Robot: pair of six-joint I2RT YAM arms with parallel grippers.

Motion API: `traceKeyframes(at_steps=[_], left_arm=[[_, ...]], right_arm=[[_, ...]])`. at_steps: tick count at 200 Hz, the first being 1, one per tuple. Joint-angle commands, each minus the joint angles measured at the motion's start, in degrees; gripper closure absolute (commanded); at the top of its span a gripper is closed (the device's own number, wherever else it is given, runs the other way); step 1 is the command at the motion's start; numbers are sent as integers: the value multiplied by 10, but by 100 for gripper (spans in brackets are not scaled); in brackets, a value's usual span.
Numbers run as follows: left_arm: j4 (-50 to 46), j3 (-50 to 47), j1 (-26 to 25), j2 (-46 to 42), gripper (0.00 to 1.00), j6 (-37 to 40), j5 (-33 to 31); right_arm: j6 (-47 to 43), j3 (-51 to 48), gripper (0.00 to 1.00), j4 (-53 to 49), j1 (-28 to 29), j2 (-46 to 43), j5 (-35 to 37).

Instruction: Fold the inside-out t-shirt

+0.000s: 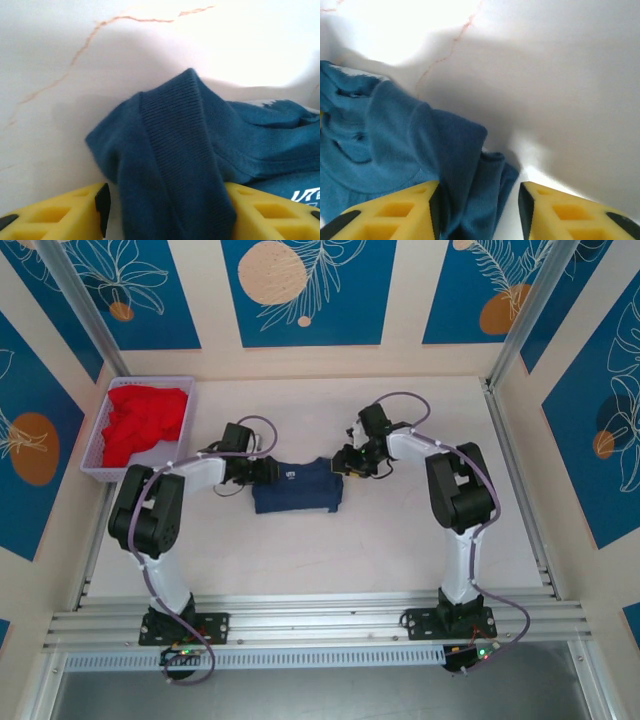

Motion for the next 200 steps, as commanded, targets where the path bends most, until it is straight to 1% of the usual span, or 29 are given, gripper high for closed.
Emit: traceKeyframes(at_steps=[1,11,21,30,38,57,72,90,102,119,136,160,181,200], left_arm=[[-44,11,7,-48,32,20,-56],[-54,7,8,-62,22,19,-69],[-55,-2,7,-77,17,15,-66],[-51,-13,7,-92,12,10,-49],[-45,-22,7,-103,10,0,-31],[-20,-50,3,-129,9,-22,21],[5,-69,-2,-144,10,-33,79],[31,-82,-9,-142,11,-44,135],[38,-83,-13,-126,11,-45,146],[41,-82,-14,-98,11,-47,139],[44,-83,-15,-69,12,-43,125],[50,-83,-14,-39,12,-42,128],[54,-81,-14,-50,12,-41,130],[25,-69,-13,-89,11,-33,96]], right_arm=[[-15,-19,47,-34,-16,-93,-6],[-7,-45,40,-34,-18,-118,-16],[9,-73,34,-27,-16,-135,-36],[29,-99,28,-11,-11,-144,-55],[47,-117,25,3,-5,-145,-67],[73,-132,22,24,14,-129,-63],[89,-134,22,41,22,-111,-61],[106,-132,22,62,30,-89,-67],[115,-127,22,74,36,-72,-72],[130,-122,23,87,44,-52,-72],[147,-124,27,104,50,-36,-72],[167,-122,39,127,56,-18,-73],[175,-113,53,138,56,-11,-69],[173,-103,70,142,52,-8,-64]])
